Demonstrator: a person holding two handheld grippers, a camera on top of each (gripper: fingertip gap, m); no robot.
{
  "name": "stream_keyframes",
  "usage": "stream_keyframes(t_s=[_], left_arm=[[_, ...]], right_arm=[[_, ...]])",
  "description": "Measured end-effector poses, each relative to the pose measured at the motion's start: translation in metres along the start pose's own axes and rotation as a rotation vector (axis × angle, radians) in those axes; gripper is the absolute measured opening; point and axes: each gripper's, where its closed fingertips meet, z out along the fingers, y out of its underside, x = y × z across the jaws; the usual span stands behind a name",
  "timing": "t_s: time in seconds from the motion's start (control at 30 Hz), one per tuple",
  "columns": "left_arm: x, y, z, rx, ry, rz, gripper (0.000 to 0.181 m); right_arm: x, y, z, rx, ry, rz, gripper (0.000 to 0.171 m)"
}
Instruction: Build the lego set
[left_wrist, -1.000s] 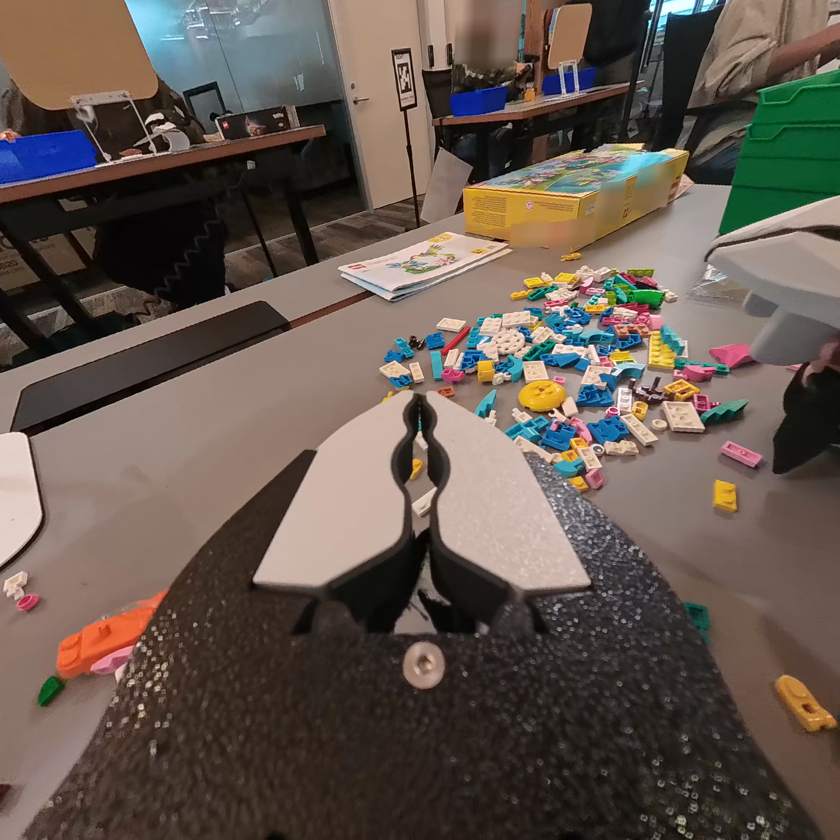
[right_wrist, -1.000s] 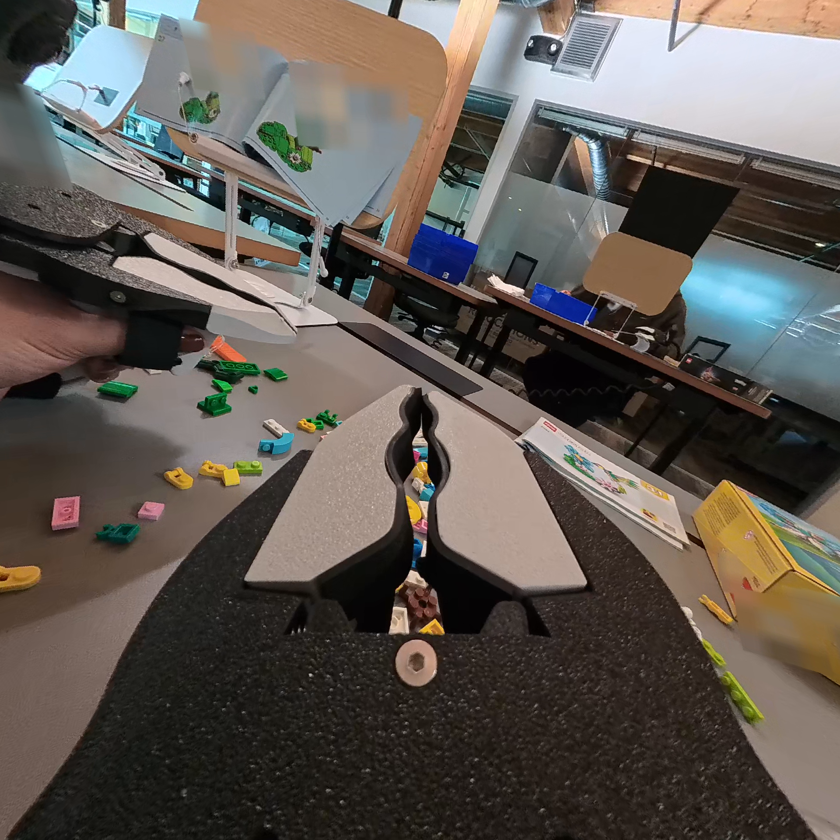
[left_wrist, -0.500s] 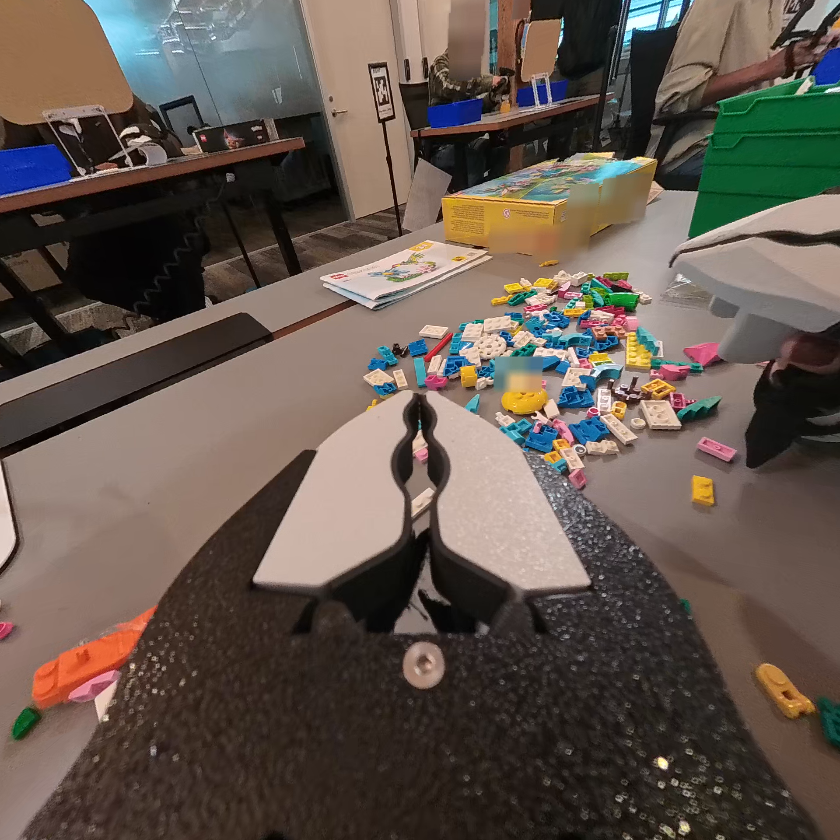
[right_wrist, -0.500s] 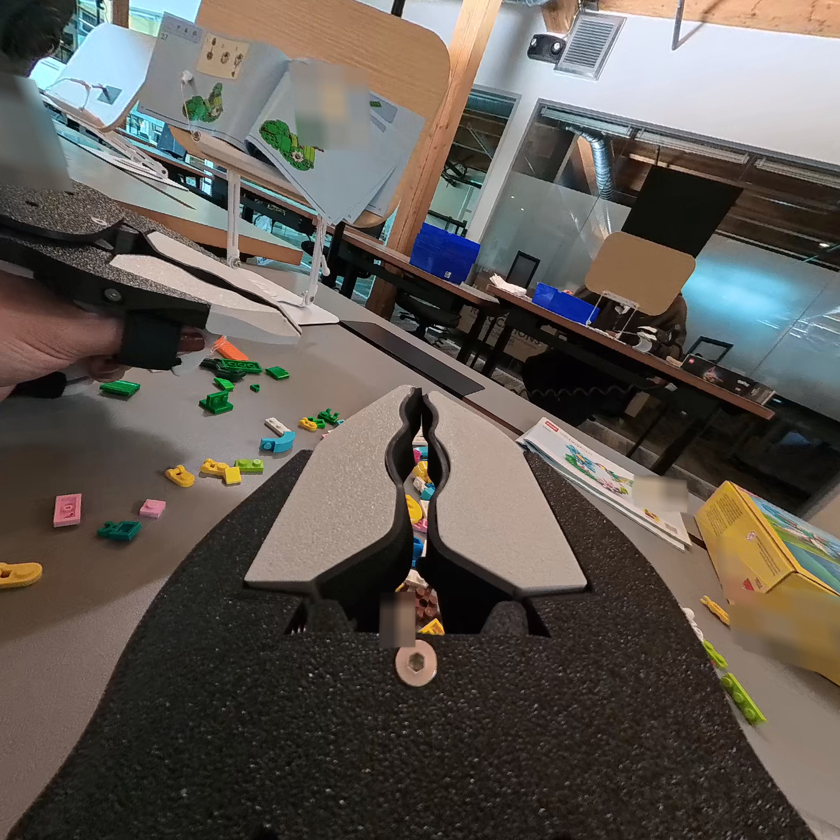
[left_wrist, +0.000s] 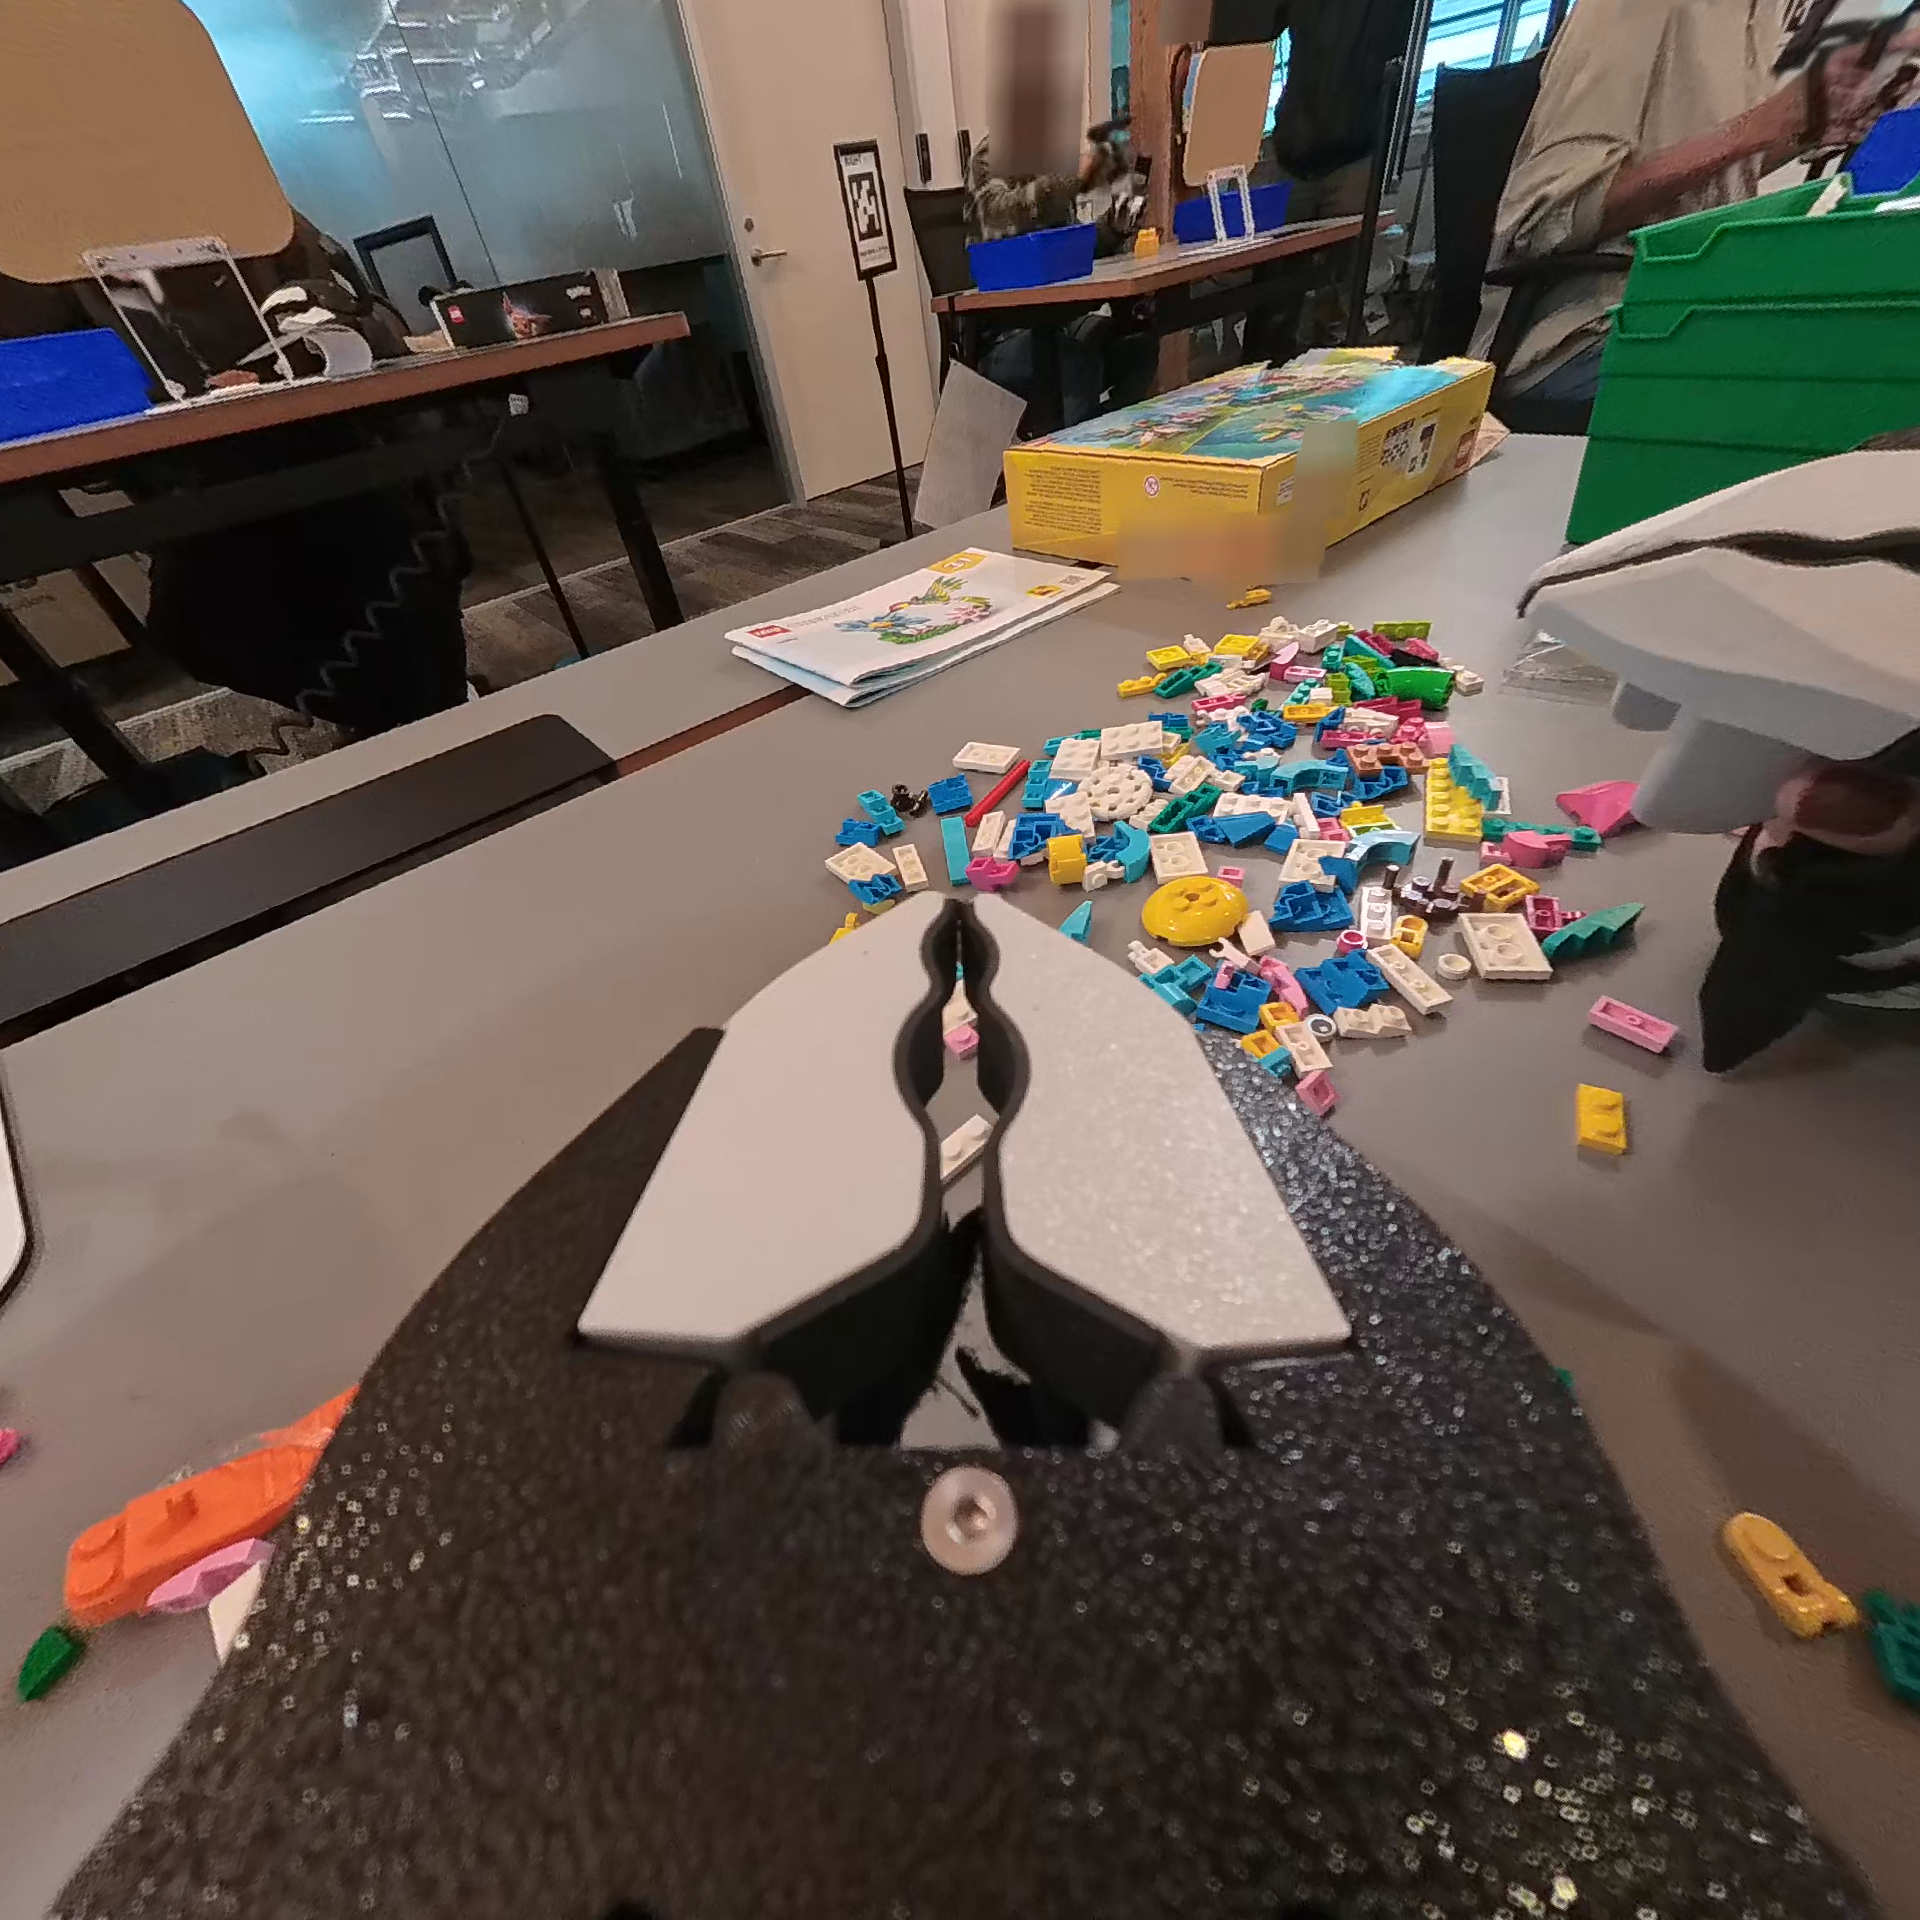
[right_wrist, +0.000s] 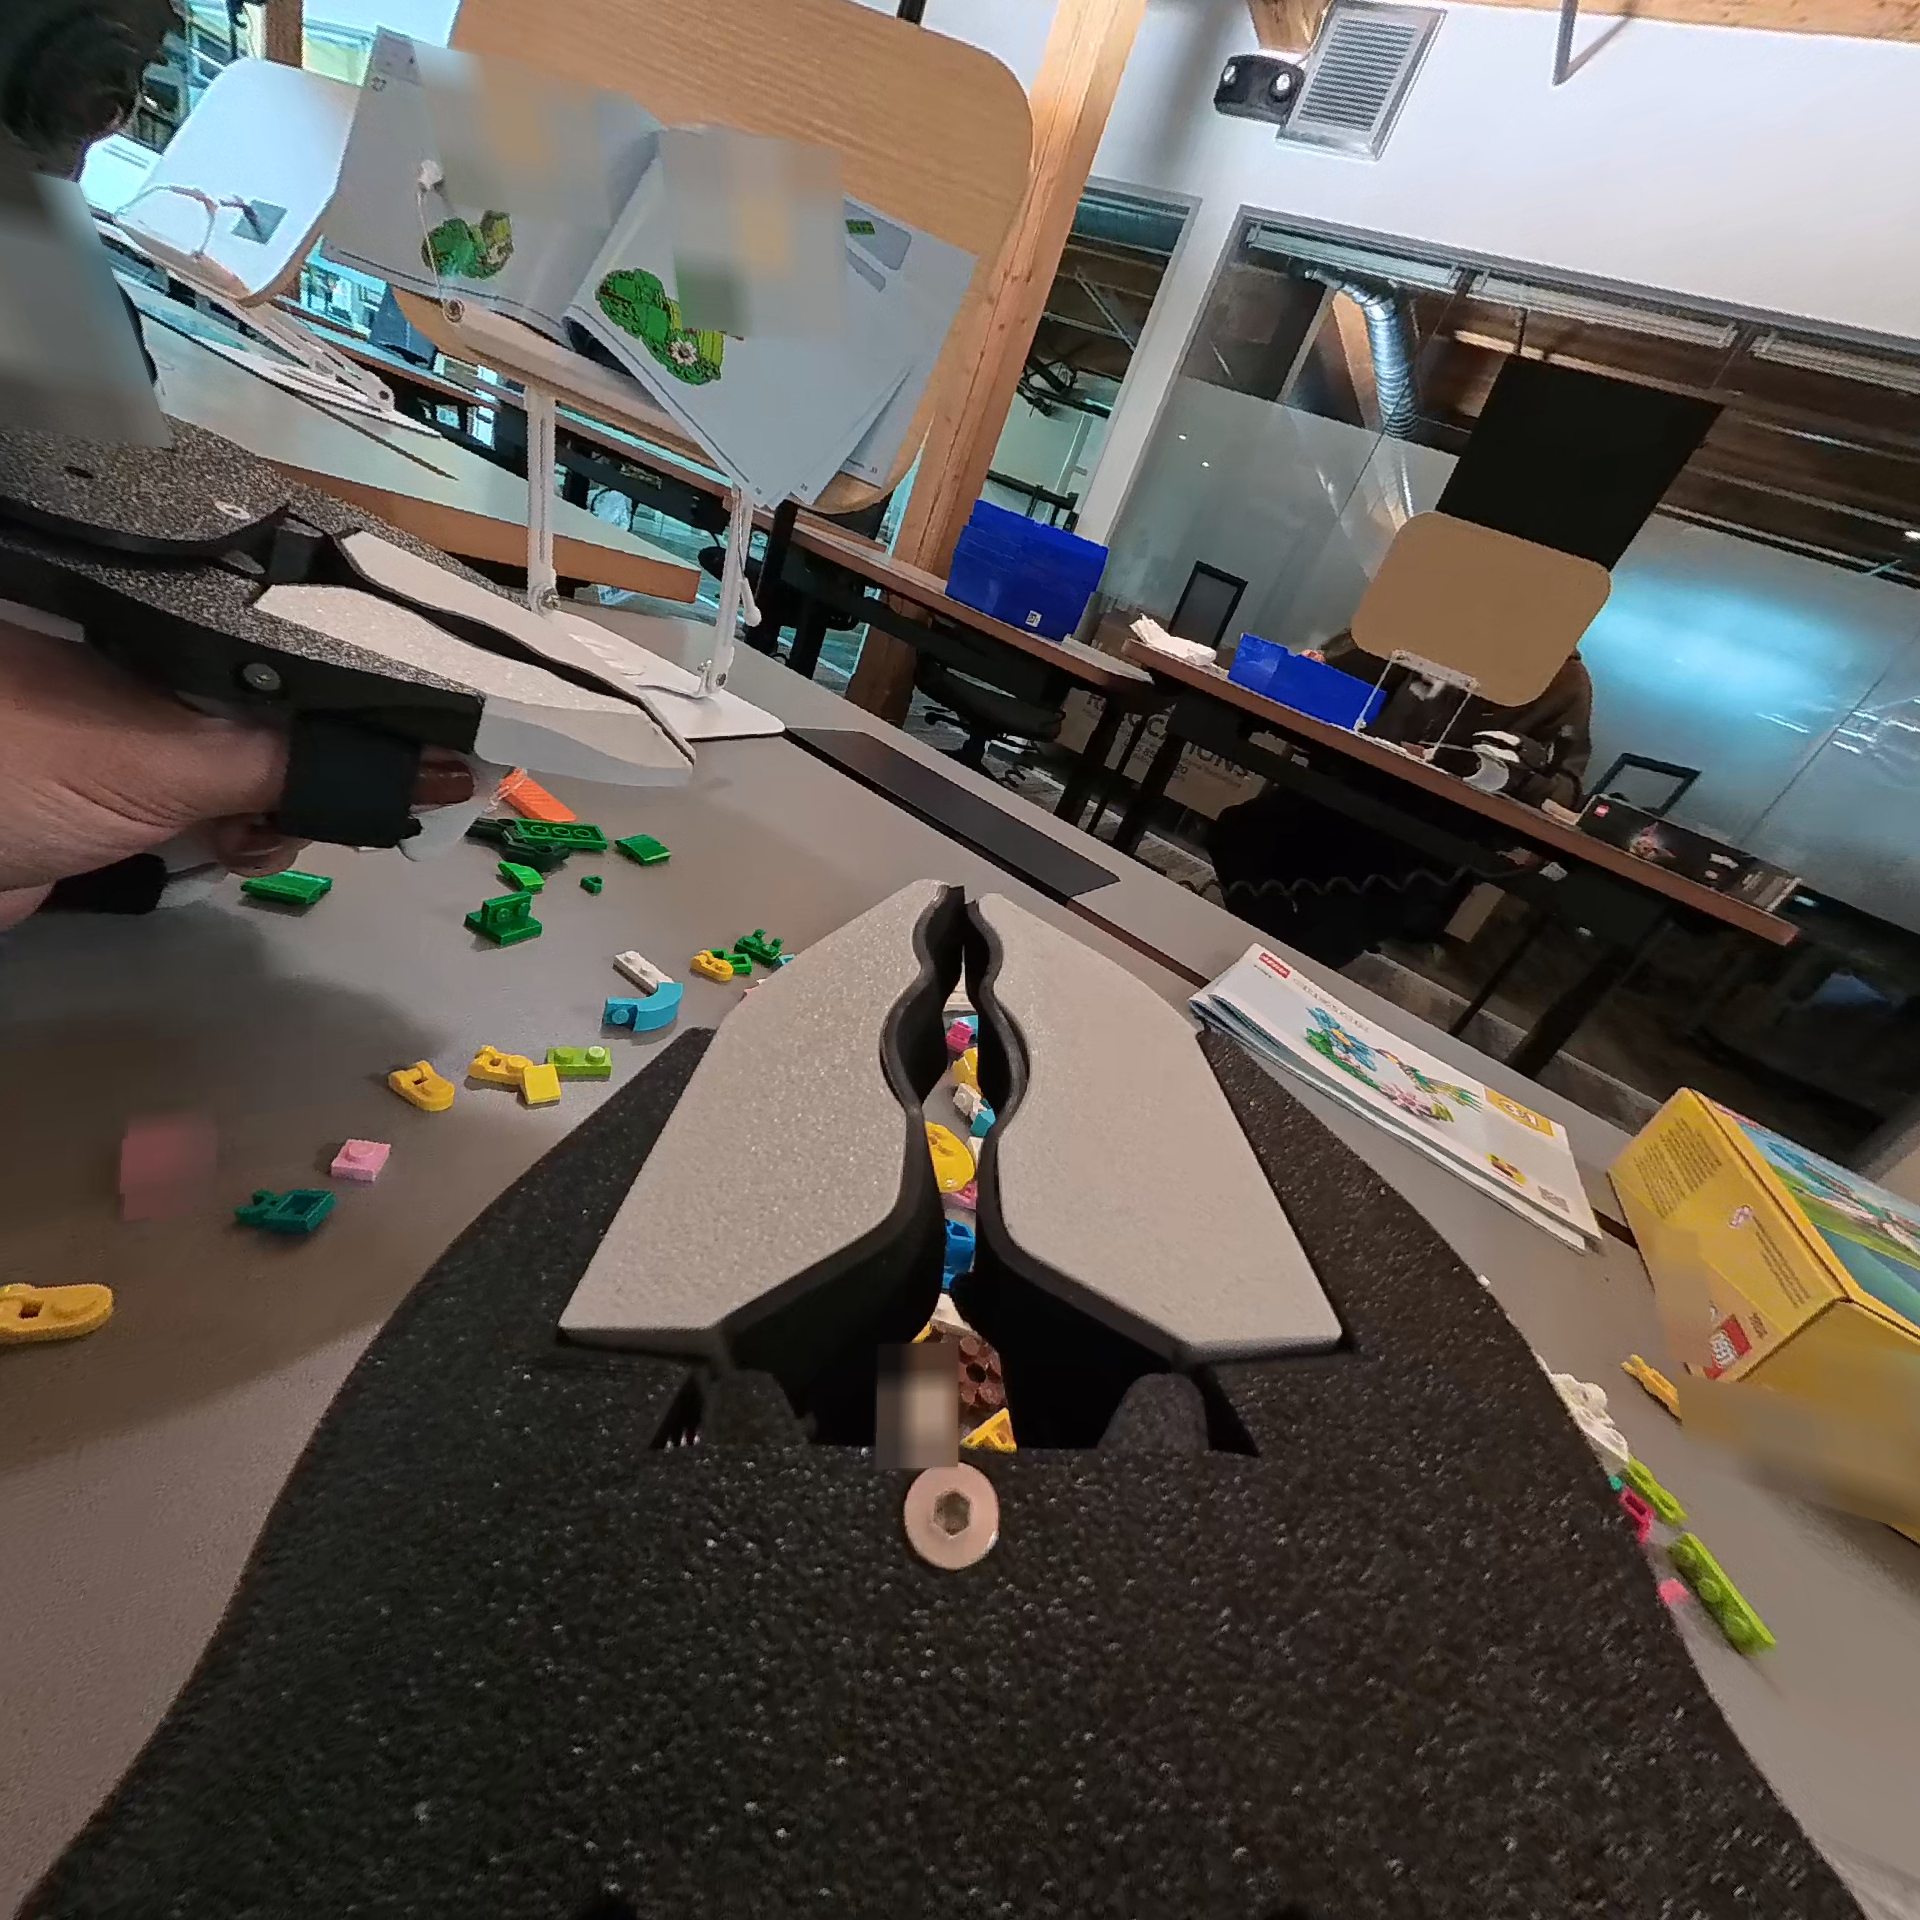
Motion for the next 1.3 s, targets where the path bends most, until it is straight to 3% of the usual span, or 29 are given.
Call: stream_keyframes(t_s=[1.07,1.3], left_arm=[[0.0,0.0,0.0,0.0,0.007,-0.004,0.0],[0.014,-0.014,-0.007,0.059,0.031,0.027,0.0]], right_arm=[[0.0,0.001,0.001,-0.003,-0.006,0.005,0.0],[-0.002,0.005,0.001,-0.02,0.005,-0.044,0.0]])
